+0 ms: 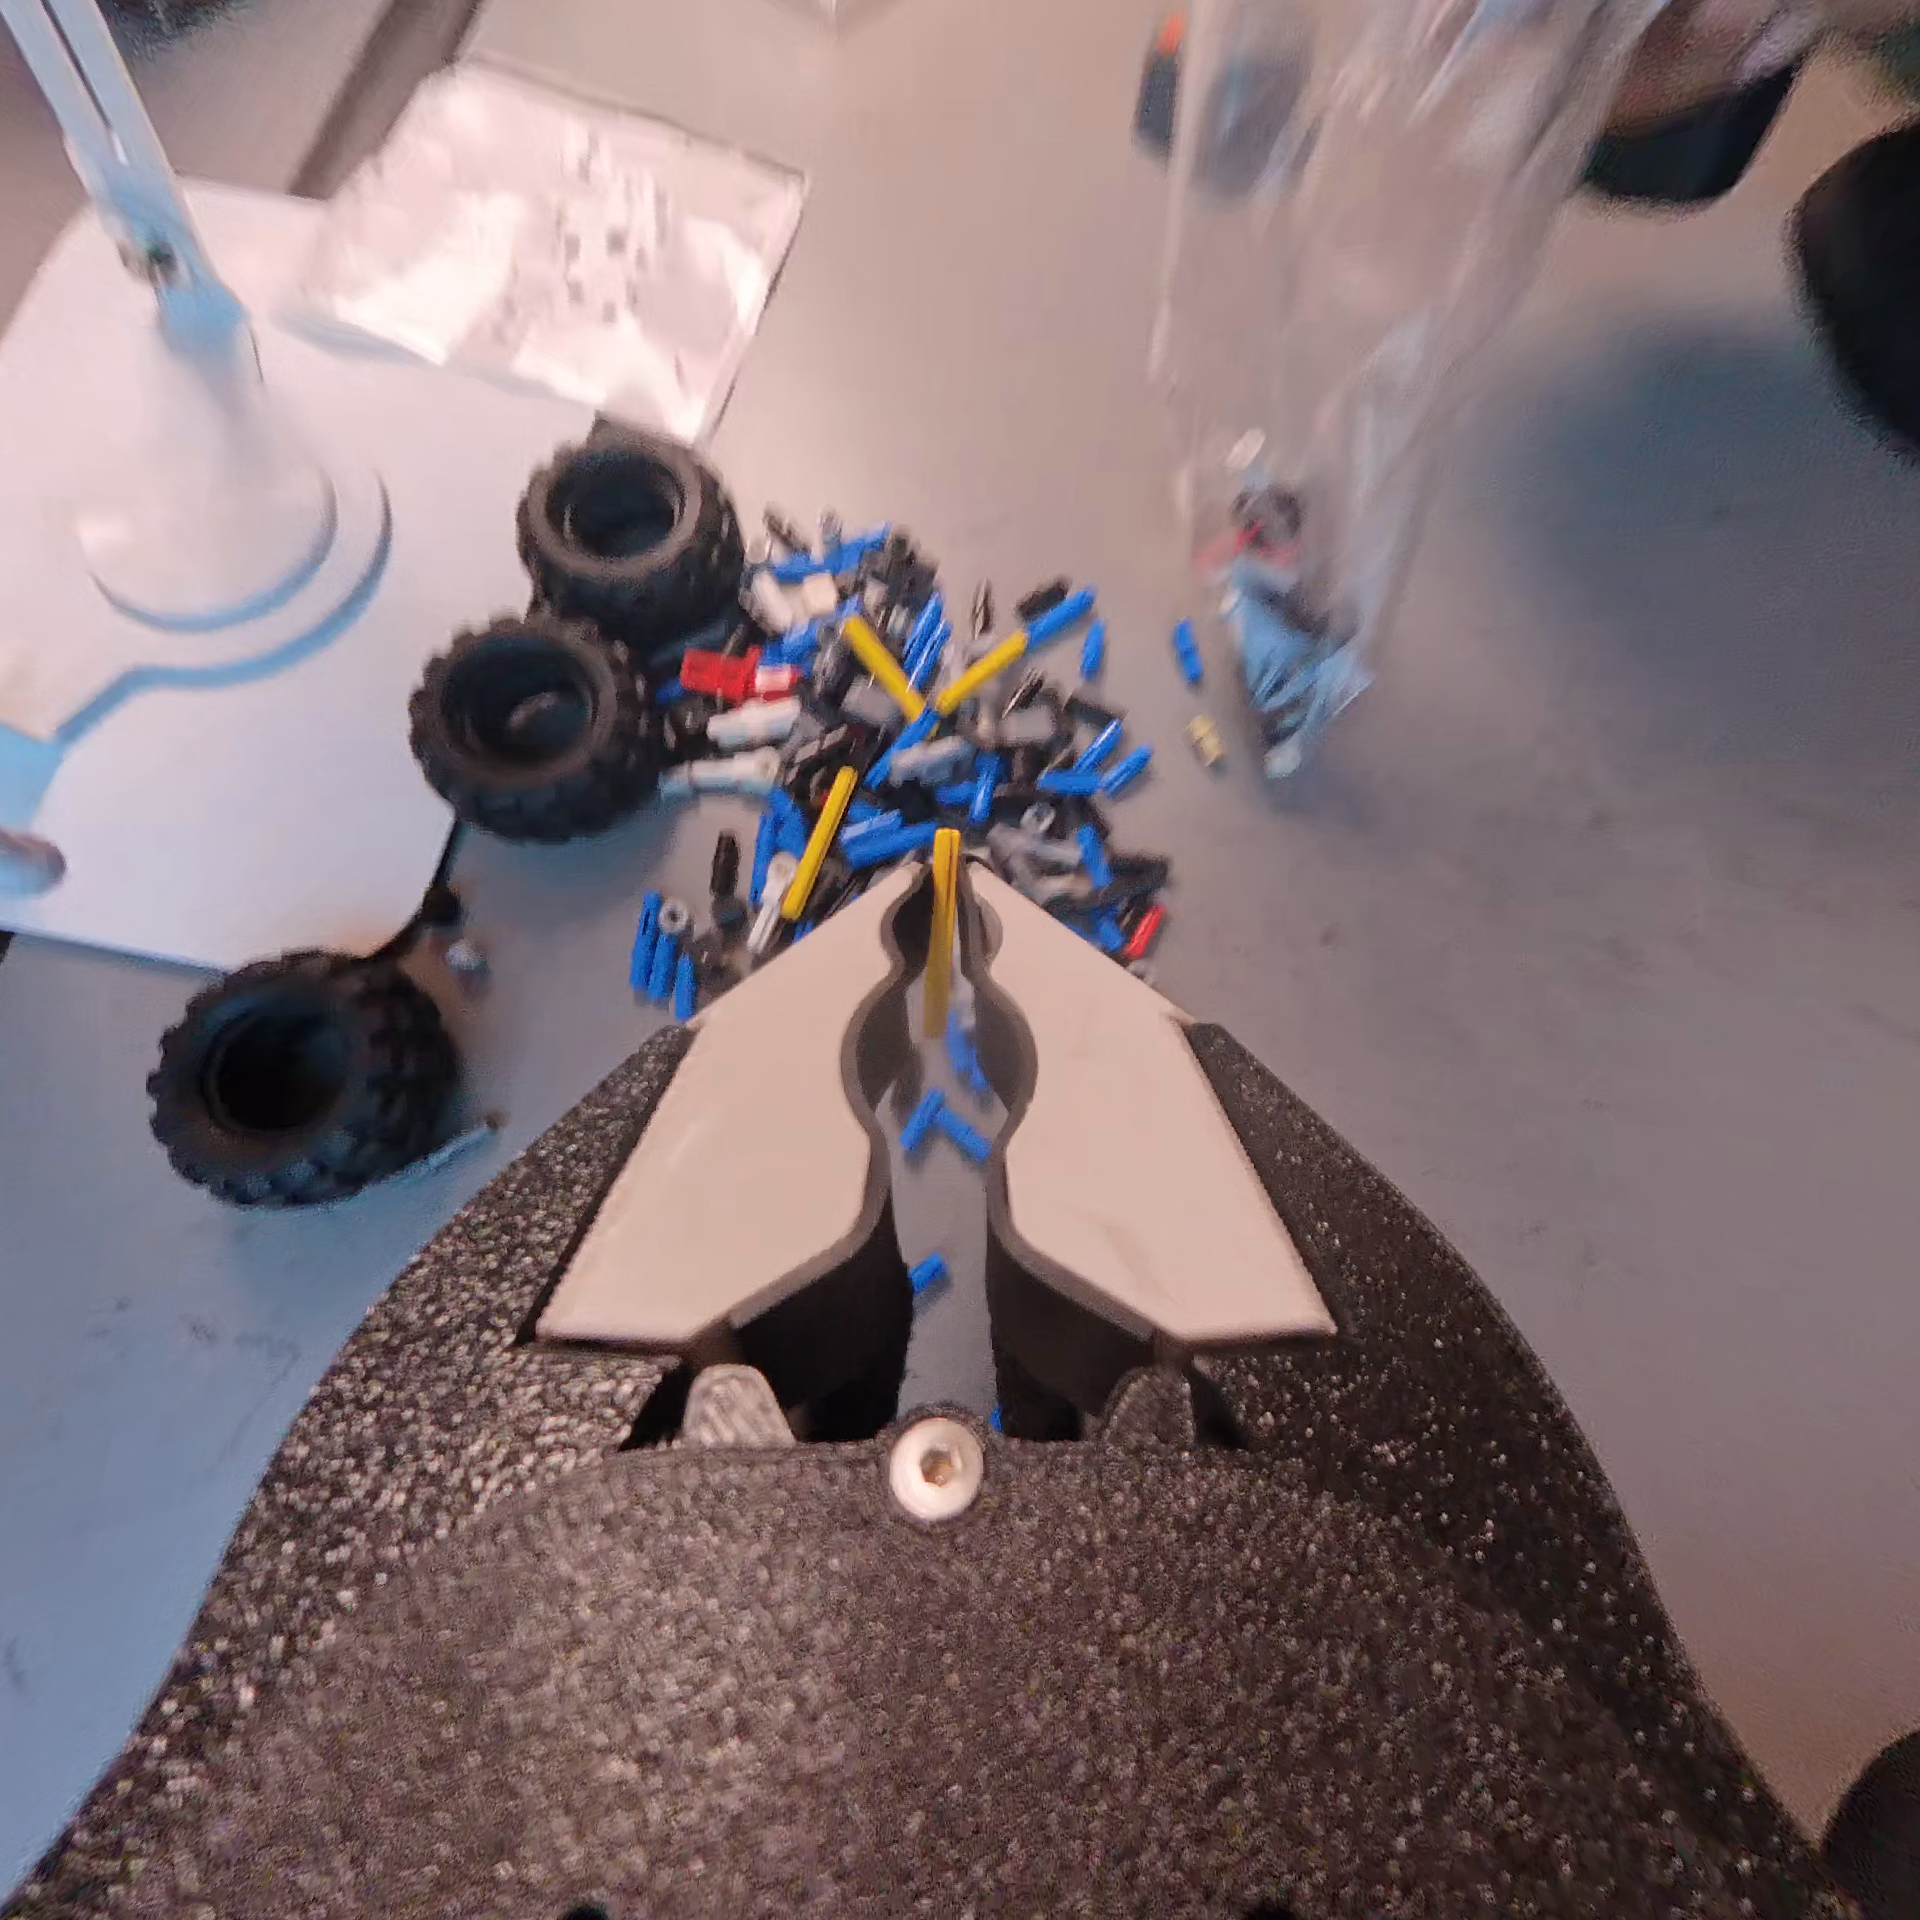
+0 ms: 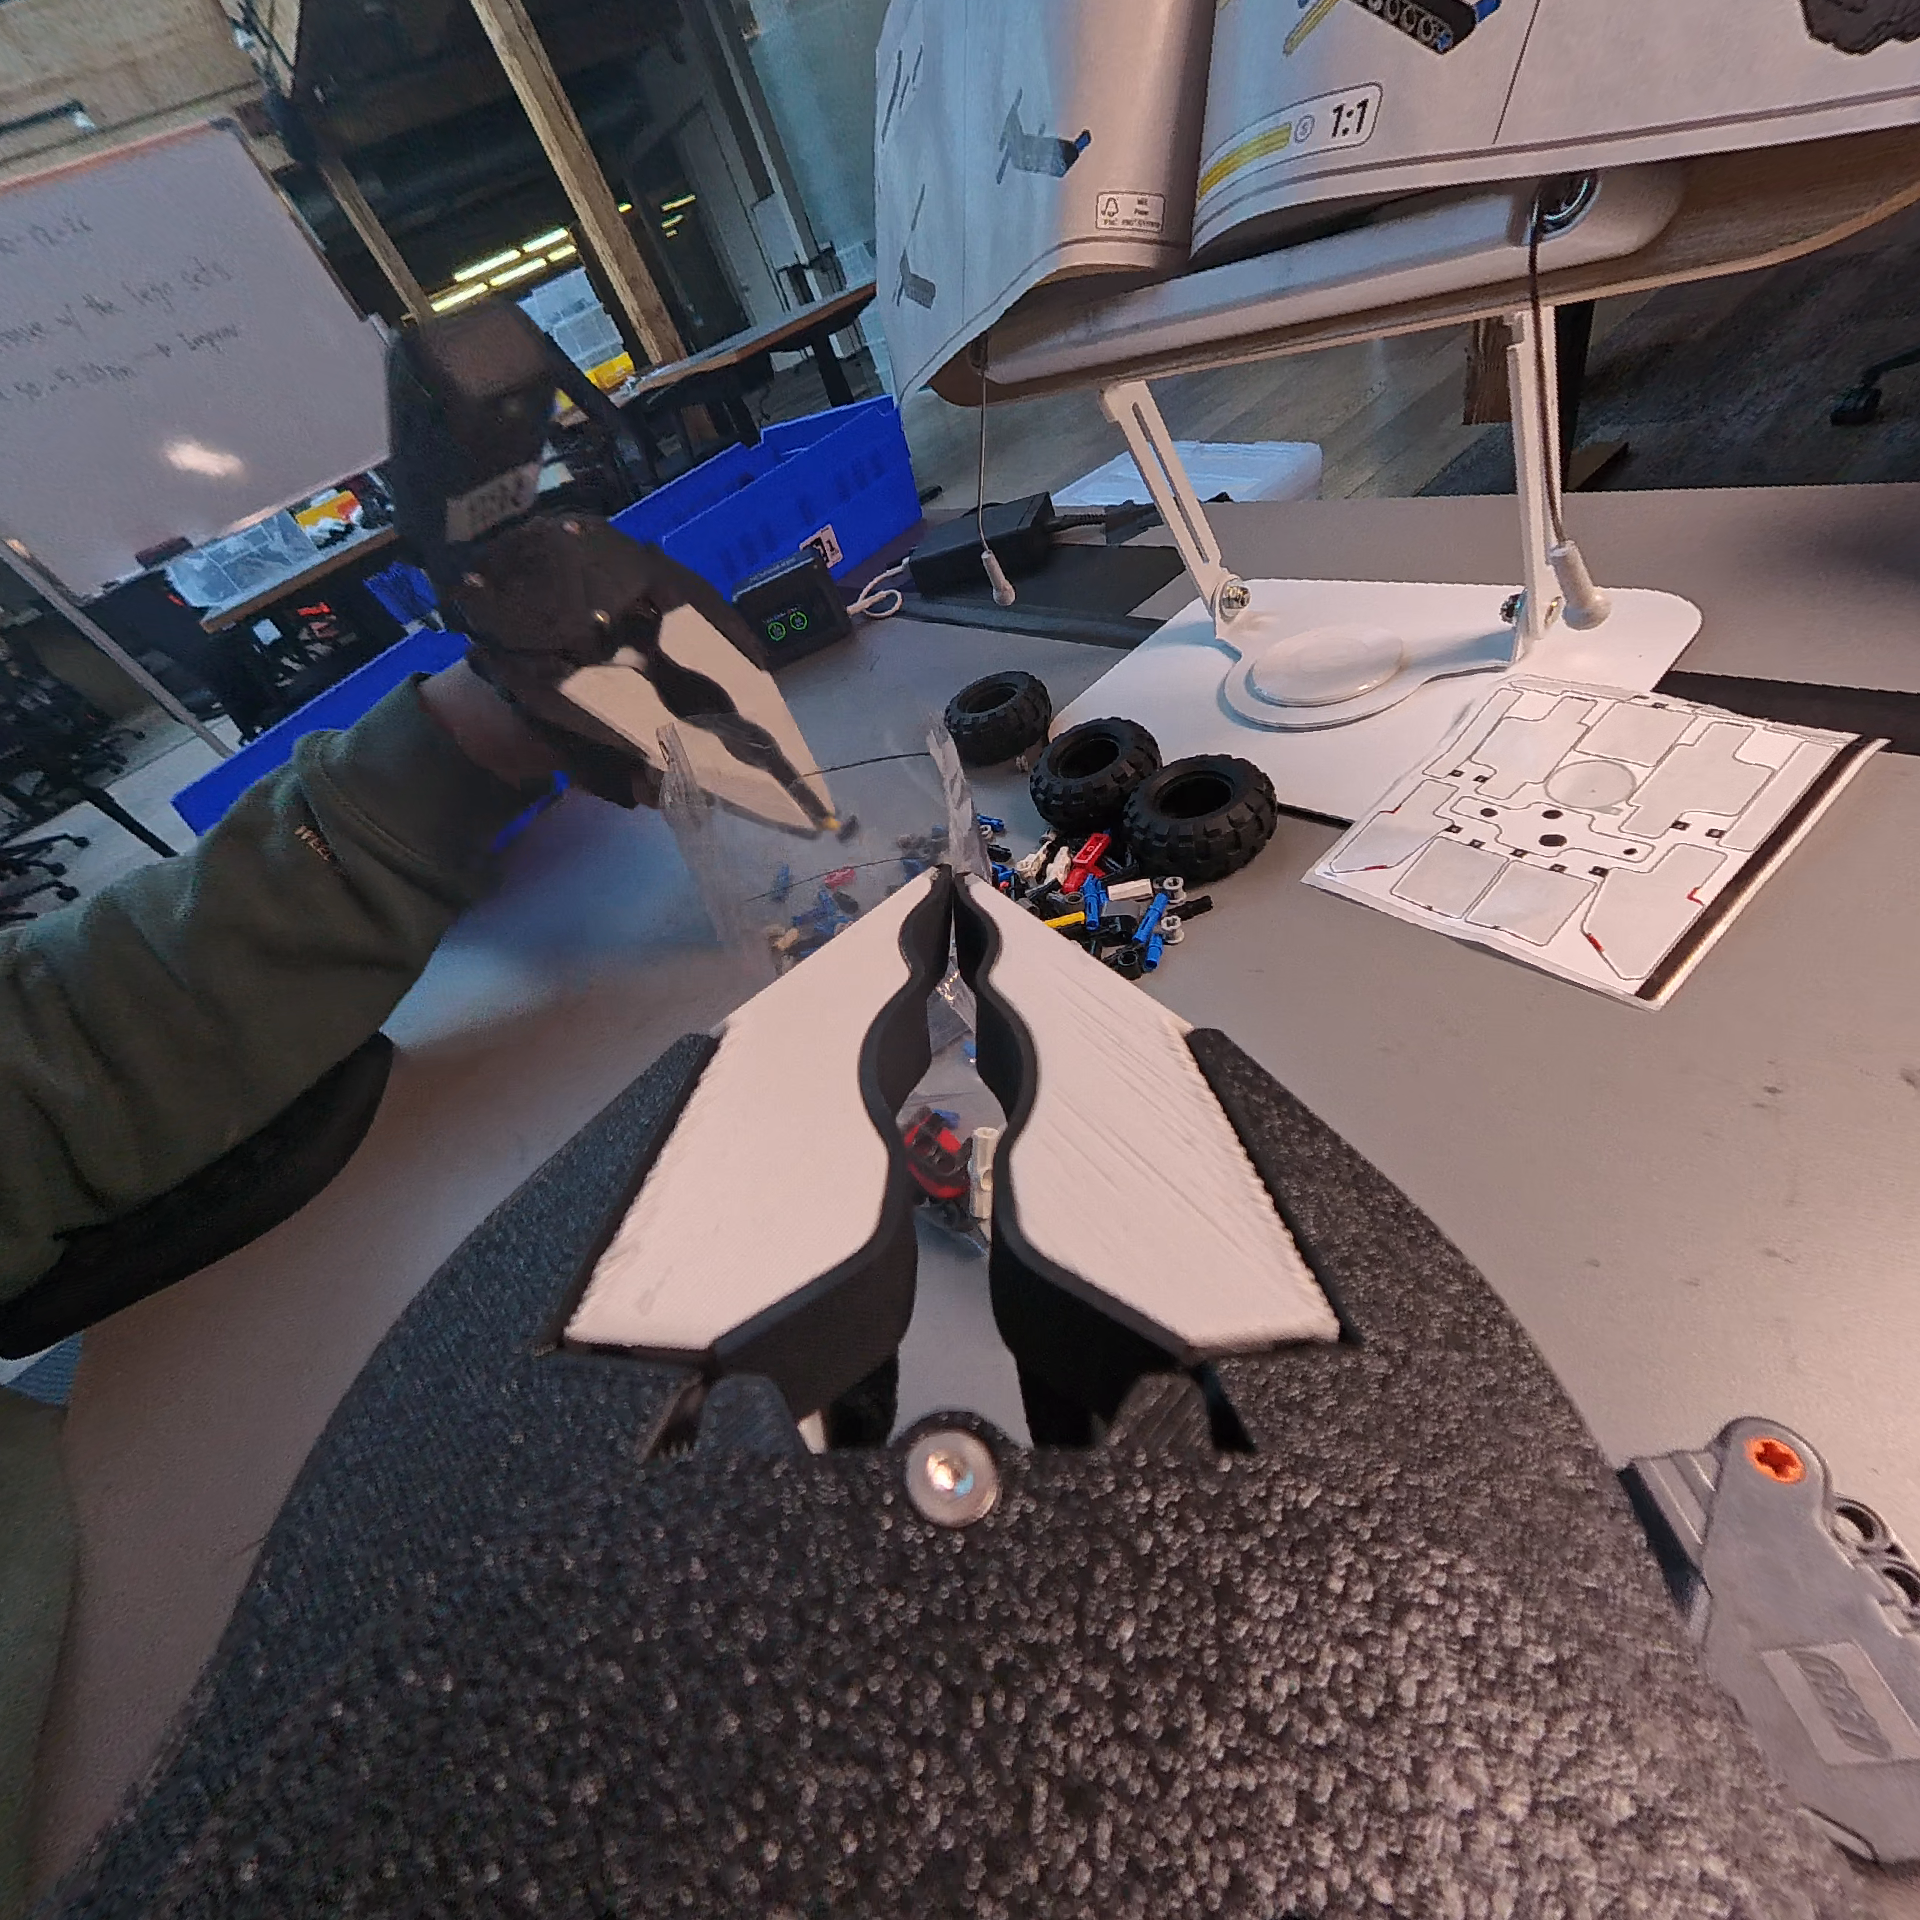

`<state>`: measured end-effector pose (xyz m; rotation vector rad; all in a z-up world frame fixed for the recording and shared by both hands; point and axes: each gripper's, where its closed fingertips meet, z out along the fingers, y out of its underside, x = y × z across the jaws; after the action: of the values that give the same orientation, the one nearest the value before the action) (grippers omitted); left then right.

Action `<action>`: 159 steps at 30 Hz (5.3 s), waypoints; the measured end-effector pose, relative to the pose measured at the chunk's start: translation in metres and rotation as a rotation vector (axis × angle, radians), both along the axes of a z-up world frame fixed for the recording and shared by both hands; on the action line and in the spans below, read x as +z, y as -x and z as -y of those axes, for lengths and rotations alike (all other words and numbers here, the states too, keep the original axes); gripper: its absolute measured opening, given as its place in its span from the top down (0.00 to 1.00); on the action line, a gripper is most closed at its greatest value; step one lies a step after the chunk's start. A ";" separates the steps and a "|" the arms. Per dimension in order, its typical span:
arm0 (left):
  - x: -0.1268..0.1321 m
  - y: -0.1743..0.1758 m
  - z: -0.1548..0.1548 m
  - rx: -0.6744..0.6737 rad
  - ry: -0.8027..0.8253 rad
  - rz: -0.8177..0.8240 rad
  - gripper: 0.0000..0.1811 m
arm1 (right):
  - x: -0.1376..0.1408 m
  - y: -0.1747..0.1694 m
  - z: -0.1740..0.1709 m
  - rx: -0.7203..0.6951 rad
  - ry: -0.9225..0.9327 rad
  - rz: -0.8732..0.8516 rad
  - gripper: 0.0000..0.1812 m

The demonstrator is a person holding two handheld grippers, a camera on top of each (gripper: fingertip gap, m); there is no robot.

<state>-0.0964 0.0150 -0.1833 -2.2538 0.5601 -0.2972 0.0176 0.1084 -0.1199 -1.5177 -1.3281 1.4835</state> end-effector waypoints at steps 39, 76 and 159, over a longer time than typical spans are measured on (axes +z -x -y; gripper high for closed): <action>-0.051 0.013 0.000 -0.030 0.130 -0.169 0.95 | -0.005 0.000 0.003 0.008 -0.004 0.011 1.00; -0.049 0.017 0.002 -0.053 0.133 -0.163 0.93 | -0.008 0.001 0.005 0.021 0.002 0.021 1.00; -0.052 -0.054 -0.037 -0.092 0.079 -0.166 0.93 | 0.002 -0.014 -0.015 -0.035 -0.005 -0.019 1.00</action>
<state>-0.0429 0.0516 -0.2348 -2.3465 0.7523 -0.1818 0.0320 0.1233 -0.1174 -1.5129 -1.2865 1.4685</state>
